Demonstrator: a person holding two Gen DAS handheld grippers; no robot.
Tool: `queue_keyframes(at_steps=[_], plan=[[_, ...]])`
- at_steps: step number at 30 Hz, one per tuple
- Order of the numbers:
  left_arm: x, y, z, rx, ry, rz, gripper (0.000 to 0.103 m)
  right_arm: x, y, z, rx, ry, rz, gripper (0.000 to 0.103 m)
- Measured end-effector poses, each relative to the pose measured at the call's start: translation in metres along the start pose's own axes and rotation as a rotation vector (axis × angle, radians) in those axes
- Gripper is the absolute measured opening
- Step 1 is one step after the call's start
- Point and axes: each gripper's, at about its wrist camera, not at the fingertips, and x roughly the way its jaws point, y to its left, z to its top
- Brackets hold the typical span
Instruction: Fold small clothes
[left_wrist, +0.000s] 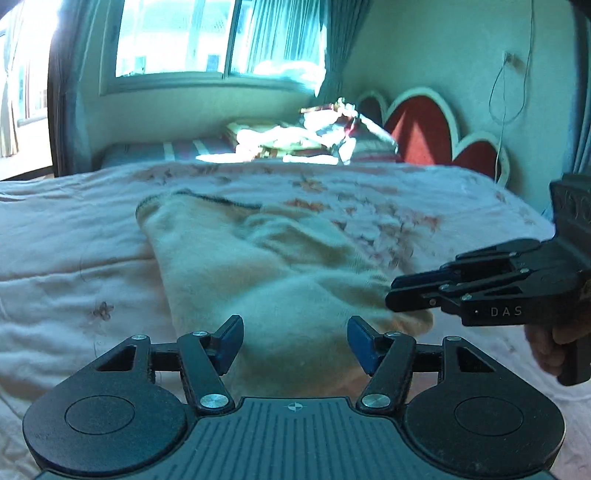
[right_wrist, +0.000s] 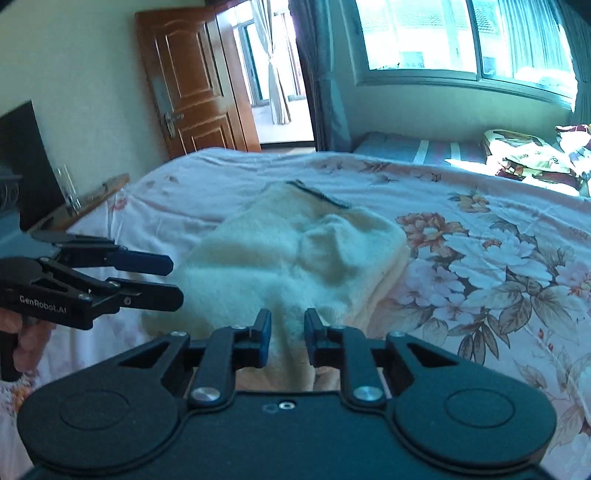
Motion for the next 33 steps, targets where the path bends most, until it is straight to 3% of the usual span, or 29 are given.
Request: queue_keyframes(at_steps=[2, 9, 14, 15, 16, 17, 18, 19, 24, 27, 33], plan=[[0.007, -0.003, -0.009, 0.013, 0.015, 0.02, 0.063, 0.011, -0.002, -0.009, -0.022, 0.045, -0.072, 0.003], [0.001, -0.007, -0.022, 0.056, -0.011, 0.027, 0.063, 0.016, -0.004, -0.026, -0.002, 0.039, -0.074, 0.002], [-0.007, -0.001, -0.02, 0.011, -0.042, 0.03, 0.063, 0.017, -0.002, -0.025, -0.001, 0.04, -0.077, 0.004], [-0.014, -0.004, -0.018, -0.001, -0.052, 0.062, 0.064, 0.013, -0.002, -0.022, 0.014, 0.039, -0.076, 0.007], [-0.024, -0.008, -0.017, -0.008, -0.068, 0.102, 0.074, 0.006, -0.003, -0.019, 0.034, 0.027, -0.073, 0.024], [-0.037, -0.012, -0.018, -0.015, -0.098, 0.139, 0.094, -0.007, -0.003, -0.015, 0.06, -0.009, -0.072, 0.044], [-0.053, -0.017, -0.02, -0.027, -0.147, 0.188, 0.102, -0.02, -0.002, -0.014, 0.075, -0.038, -0.098, 0.054], [-0.069, -0.022, -0.023, -0.036, -0.188, 0.215, 0.103, -0.033, -0.001, -0.013, 0.086, -0.053, -0.127, 0.068], [-0.119, -0.057, -0.039, -0.109, -0.17, 0.301, 0.103, -0.091, 0.004, -0.029, 0.157, -0.035, -0.217, 0.082], [-0.145, -0.08, -0.052, -0.158, -0.155, 0.321, 0.103, -0.13, 0.012, -0.046, 0.206, -0.043, -0.243, 0.1], [-0.192, -0.143, -0.066, -0.062, -0.153, 0.354, 0.103, -0.21, 0.045, -0.078, 0.197, -0.093, -0.299, 0.102]])
